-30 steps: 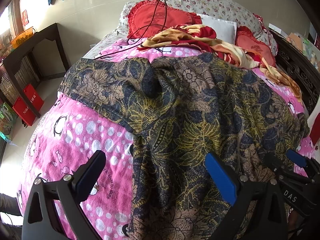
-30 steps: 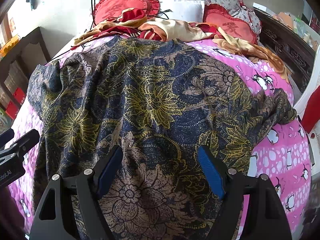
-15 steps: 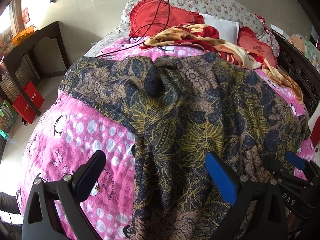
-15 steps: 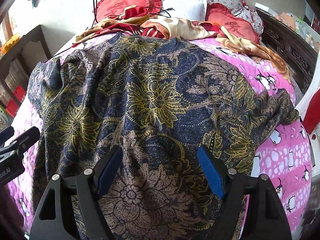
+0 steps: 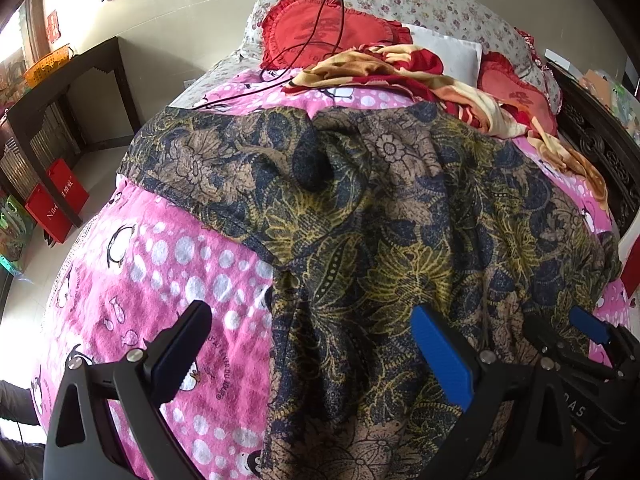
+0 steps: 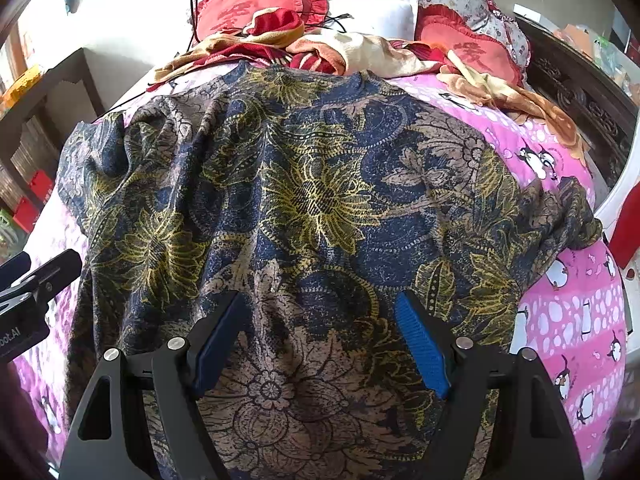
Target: Fold small clothes
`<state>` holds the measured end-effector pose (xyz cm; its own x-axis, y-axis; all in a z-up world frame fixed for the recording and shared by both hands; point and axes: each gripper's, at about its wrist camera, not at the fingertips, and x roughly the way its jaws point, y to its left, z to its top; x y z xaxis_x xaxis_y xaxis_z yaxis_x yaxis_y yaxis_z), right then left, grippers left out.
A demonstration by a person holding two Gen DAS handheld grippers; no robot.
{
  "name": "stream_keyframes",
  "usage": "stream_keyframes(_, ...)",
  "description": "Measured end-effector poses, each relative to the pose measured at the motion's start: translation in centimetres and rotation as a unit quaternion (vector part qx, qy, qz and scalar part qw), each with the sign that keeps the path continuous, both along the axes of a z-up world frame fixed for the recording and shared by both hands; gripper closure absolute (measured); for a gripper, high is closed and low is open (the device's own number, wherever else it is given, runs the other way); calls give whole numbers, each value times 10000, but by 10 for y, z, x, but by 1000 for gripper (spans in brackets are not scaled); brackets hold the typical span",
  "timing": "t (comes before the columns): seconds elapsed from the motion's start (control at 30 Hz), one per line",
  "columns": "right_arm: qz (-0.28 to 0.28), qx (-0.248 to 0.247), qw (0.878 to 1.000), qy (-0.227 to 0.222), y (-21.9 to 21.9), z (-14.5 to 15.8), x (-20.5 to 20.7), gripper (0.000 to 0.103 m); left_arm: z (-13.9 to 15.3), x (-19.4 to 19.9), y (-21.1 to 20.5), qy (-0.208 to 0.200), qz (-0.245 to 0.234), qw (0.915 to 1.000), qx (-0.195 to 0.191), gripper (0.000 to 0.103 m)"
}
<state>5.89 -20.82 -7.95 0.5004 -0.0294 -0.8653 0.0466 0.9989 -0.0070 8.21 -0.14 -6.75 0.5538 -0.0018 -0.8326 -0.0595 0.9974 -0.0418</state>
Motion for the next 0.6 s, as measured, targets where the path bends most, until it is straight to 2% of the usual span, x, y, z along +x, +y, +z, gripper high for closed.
stream_keyframes(0.43,67,-15,10000,34,6,-3,1,31,-4,3,3,-48,33,9999,-102,1)
stream_keyframes(0.6,92,-41,9999,58,8,-5,4,31,-3,11,31,-103,91,9993,-361,1)
